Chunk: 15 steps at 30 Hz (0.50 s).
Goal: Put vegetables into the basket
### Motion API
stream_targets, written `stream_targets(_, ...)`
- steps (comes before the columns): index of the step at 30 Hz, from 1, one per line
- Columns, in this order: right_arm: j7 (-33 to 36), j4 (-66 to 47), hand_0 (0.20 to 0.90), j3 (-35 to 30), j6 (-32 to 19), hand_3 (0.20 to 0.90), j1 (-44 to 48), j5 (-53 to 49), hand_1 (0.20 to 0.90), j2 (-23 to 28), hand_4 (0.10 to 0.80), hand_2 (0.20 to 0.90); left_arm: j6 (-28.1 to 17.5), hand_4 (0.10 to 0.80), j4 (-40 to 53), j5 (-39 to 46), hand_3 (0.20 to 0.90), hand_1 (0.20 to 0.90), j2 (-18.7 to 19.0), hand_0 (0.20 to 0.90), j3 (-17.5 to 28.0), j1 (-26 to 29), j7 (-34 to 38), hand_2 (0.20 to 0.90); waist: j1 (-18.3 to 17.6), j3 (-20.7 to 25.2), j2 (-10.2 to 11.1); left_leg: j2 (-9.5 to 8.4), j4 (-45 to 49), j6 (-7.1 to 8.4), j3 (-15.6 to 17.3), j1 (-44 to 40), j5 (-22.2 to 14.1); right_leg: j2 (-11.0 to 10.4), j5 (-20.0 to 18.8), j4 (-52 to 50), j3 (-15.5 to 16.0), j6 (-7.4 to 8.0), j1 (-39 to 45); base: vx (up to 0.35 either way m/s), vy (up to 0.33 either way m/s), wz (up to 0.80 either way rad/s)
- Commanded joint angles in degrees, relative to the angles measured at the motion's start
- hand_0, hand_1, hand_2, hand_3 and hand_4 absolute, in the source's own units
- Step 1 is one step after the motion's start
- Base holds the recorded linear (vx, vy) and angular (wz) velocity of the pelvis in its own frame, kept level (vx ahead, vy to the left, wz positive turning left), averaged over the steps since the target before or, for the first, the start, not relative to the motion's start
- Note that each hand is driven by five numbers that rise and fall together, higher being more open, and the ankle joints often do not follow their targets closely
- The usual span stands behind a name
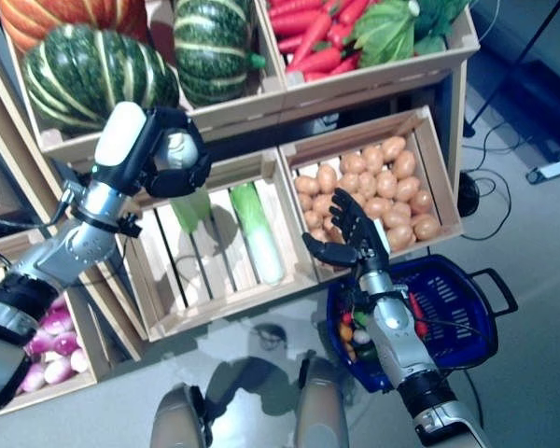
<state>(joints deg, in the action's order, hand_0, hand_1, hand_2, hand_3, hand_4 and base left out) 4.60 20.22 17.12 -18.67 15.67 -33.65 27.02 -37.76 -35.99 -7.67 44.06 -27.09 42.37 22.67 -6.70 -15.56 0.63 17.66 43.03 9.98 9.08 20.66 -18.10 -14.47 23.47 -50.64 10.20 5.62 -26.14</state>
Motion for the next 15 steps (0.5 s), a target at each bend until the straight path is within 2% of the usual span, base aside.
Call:
stream_targets(1,-3.5,-1.2,0.900,-1.0,-4.7,0.900,1.3,3.4,0.900,-2.3,0.800,0.900,-2.9,0.400,4.4,13.7,0.300,0.300,-2.2,0.300,8.2,0.8,-4.0,0.300,1.5,6.8,-0.1,-2.22,-9.6,-5.96,1.9,-3.3,6.0,-1.9,-10.1,11.9,0.0,0.96,6.3,0.049,-0.035,-0.04)
stream_targets(4,-6.0,-1.2,0.900,-0.2,-3.8,0.900,1.3,4.1,0.900,-2.9,0.800,0.900,-2.3,0.400,5.1,19.6,0.300,0.300,-3.9,0.300,9.5,0.4,-8.4,0.300,1.6,7.0,-0.1,-2.59,-11.7,-5.76,2.2,-5.1,6.9,-1.3,-10.8,14.4,0.4,0.86,8.3,0.049,-0.040,-0.04)
stream_targets(9,-9.1,-1.4,0.900,2.7,-3.1,0.900,3.2,7.7,0.900,-2.7,0.800,0.900,2.3,0.400,7.4,33.6,0.300,0.300,-8.0,0.300,11.9,-0.5,-16.6,0.300,1.9,8.4,0.1,-3.96,-19.2,-5.35,2.9,-10.9,10.2,1.3,-13.3,23.0,1.3,0.59,14.1,0.055,-0.021,0.03)
stream_targets(15,-13.4,-2.4,0.900,3.5,-0.3,0.900,6.4,7.3,0.900,-2.3,0.800,0.900,6.8,0.400,9.2,40.9,0.300,0.300,-13.6,0.300,14.3,-2.5,-19.4,0.300,1.9,10.7,0.0,-6.33,-28.1,-4.90,4.0,-17.2,13.0,4.6,-15.4,33.0,1.6,0.51,21.0,0.094,0.021,-0.02)
